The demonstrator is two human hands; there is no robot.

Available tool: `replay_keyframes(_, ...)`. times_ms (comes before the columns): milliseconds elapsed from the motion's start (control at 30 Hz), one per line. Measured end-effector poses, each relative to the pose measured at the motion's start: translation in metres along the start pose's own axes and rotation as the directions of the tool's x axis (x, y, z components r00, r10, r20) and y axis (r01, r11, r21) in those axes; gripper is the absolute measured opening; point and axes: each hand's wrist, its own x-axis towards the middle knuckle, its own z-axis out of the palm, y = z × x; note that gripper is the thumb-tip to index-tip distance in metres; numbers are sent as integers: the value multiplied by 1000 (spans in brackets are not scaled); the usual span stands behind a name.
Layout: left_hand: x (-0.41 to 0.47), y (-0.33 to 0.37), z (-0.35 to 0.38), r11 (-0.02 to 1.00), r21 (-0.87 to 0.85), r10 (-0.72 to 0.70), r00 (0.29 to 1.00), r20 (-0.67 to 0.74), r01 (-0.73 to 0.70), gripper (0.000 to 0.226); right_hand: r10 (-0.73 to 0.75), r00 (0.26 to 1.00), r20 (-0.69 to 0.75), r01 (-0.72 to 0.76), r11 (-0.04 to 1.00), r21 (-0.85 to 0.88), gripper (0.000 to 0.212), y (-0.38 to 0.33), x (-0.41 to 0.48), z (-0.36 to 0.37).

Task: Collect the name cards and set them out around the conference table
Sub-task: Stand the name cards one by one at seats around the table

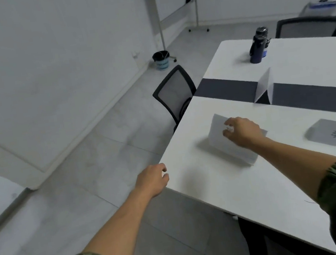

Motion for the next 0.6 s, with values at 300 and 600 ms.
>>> replay_keyframes(300,124,6,3,991,-26,136,982,128,-134,33,288,900,327,-273,958,-92,77,45,91,0)
replay_keyframes(600,227,18,2,984,-47,176,958,228,-170,31,289,674,679,-454,888,73,41,76,142,19)
